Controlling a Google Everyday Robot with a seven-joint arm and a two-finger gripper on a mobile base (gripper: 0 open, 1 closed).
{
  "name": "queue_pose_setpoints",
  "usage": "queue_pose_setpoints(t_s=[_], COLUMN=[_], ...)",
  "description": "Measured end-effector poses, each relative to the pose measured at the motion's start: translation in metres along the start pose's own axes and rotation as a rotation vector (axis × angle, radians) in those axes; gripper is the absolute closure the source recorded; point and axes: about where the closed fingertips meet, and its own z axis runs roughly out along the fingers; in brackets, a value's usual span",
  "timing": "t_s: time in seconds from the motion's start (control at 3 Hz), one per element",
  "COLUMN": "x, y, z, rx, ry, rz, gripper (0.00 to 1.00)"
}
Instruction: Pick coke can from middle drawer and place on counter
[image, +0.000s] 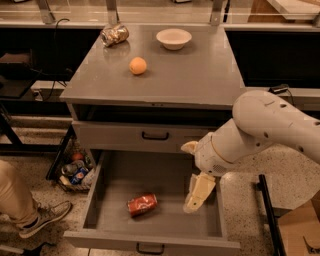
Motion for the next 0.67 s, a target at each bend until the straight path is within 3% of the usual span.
queue_pose_setpoints(t_s=[0.33, 0.67], x=[0.010, 0.041], y=[-0.007, -0.021], z=[0.024, 0.064], rx=[-0.004, -0.010], ry=[0.007, -0.028], rz=[-0.019, -0.024], gripper=[0.00, 0.00])
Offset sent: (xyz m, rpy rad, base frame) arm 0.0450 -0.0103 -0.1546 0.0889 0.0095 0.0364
